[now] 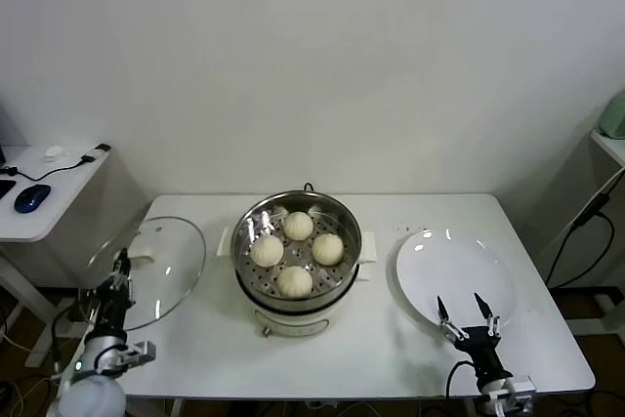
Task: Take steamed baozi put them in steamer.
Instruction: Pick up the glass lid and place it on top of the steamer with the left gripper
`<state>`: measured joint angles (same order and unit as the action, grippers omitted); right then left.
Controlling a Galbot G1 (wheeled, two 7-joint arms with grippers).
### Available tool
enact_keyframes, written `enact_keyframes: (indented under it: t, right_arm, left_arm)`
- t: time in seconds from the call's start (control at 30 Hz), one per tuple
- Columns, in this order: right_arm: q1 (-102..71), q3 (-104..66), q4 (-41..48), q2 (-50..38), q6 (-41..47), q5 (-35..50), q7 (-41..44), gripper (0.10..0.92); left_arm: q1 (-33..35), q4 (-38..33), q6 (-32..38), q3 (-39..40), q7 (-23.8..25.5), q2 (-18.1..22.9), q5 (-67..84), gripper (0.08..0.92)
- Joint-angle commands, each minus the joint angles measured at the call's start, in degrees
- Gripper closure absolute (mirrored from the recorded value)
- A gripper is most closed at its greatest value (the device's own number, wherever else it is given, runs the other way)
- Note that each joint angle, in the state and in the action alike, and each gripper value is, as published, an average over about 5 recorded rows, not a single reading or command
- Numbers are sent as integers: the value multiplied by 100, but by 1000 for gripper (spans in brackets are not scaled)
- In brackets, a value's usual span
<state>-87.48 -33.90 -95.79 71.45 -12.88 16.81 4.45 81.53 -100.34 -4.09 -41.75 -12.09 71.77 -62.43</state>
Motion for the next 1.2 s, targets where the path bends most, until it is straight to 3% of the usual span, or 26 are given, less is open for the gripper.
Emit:
enact_keyframes:
  t: [0.03,0.57,0.87,1.2]
  right_arm:
    - [46,-21,-25,20,229,-275,-150,203]
    - [73,43,24,74,252,-441,-253,203]
    - [47,74,50,95,183,-483,-248,203]
    - [-6,54,88,81,56,-484,-268,203]
  left_arm:
    - [88,-1501,-835,-4,1018,-451,885,868]
    - [-244,-2639,-2167,1826,1798,-175,-506,868]
    - [-479,-2566,-2644,3105,2074,480,-1481,868]
    - [-1035,-1988,-2838,3844,2347,903,-2187,868]
